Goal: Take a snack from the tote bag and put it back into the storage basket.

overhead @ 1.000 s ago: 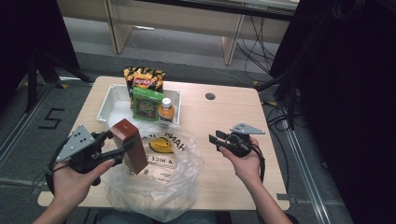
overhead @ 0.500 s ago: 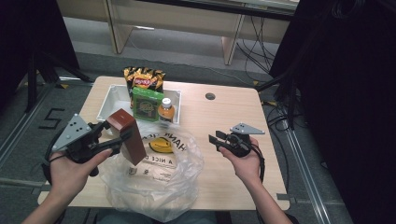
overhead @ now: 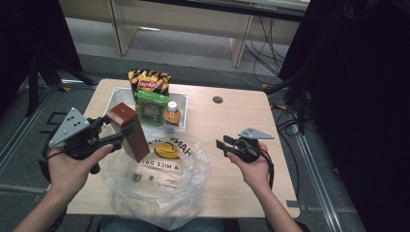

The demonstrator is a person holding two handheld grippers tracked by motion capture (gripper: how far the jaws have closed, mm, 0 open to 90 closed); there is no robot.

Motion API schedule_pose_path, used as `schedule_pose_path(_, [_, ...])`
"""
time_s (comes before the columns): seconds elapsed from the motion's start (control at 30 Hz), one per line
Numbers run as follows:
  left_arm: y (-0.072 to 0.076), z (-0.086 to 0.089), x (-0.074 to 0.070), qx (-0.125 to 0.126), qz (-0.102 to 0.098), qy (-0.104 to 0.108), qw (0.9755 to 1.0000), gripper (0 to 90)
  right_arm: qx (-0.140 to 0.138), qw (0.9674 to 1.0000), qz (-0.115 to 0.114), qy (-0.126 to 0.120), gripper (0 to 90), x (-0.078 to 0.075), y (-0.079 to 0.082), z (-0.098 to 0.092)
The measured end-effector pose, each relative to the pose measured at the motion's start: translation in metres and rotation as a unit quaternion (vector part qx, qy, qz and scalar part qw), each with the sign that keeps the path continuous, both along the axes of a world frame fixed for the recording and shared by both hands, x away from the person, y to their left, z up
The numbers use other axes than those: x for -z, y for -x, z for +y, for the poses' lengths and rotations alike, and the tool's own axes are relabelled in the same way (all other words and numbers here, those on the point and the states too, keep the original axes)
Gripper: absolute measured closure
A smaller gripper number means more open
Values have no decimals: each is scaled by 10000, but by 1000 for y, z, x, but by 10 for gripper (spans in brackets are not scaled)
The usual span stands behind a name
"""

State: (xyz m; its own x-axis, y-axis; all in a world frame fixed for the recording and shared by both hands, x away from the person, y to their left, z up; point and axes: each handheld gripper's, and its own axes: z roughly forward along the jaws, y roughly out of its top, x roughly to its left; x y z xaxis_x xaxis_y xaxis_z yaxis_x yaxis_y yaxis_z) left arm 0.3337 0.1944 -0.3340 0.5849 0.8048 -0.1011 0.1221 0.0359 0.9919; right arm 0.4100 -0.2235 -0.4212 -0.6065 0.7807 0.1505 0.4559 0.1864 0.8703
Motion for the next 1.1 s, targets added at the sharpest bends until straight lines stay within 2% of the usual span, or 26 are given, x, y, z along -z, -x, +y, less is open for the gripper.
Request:
schedule_pose_path(0.07, [-2, 1, -2, -13, -18, -9, 10000, 378, -31, 10000, -57, 30, 600, 1, -1, 0])
schedule_pose_path(0.13, [-3, 2, -4, -44, -26, -21, 10000, 377, -65, 10000, 63, 13, 600, 0, 0, 0])
schedule_pose_path(0.3, [-7, 3, -10, -81, -55, -30, 9999, 378, -44, 9999, 106, -6, 599, 0, 1, 0])
schedule_pose_path(0.33, [-8, 4, -11, -91, -68, -30, 9999, 378, -3, 10000, -81, 29, 599, 1, -1, 0])
schedule_pose_path(0.4, [-10, 4, -12, -117, -80, -27, 9999, 378, -64, 9997, -167, 190, 599, 1, -2, -3])
schedule_pose_path(0.43, [-11, 5, -12, -124, -72, -34, 9999, 378, -56, 9997, -177, 183, 599, 1, -2, -3])
schedule_pose_path(0.47, [-12, 5, -12, -132, -80, -42, 9999, 378, -80, 9999, -57, 116, 599, 1, -2, -2])
schedule_pose_path(0.53, [-13, 6, -13, -150, -70, -55, 9998, 378, -65, 9999, -36, 98, 599, 1, -1, -1])
schedule_pose_path(0.57, [-15, 6, -13, -165, -74, -61, 9998, 378, -51, 9998, -107, 135, 599, 1, -2, -2])
schedule_pose_path(0.63, [-16, 7, -14, -175, -76, -65, 9998, 378, -46, 10000, 76, 7, 598, 1, 0, 0])
schedule_pose_path(0.67, [-17, 8, -14, -191, -80, -78, 9998, 378, -34, 9999, 96, -20, 598, 0, 0, 0])
schedule_pose_path(0.7, [-18, 9, -15, -198, -98, -85, 9997, 378, -29, 10000, 82, -9, 598, 0, 0, -1])
schedule_pose_path(0.73, [-18, 9, -15, -205, -110, -90, 9997, 378, -38, 9999, -92, 101, 598, 0, -2, -2])
schedule_pose_path(0.77, [-18, 9, -15, -215, -113, -66, 9997, 378, -28, 9998, -147, 107, 598, 1, -2, -2])
schedule_pose_path(0.87, [-20, 11, -16, -225, -130, -84, 9996, 378, -64, 10000, -58, 23, 598, 2, -2, -2])
schedule_pose_path(0.93, [-21, 12, -17, -239, -127, -83, 9996, 378, -27, 9999, -90, 107, 598, 1, -2, -2])
schedule_pose_path(1.1, [-25, 15, -20, -308, -160, -64, 9994, 378, -21, 9999, -91, 102, 597, 1, -2, -2])
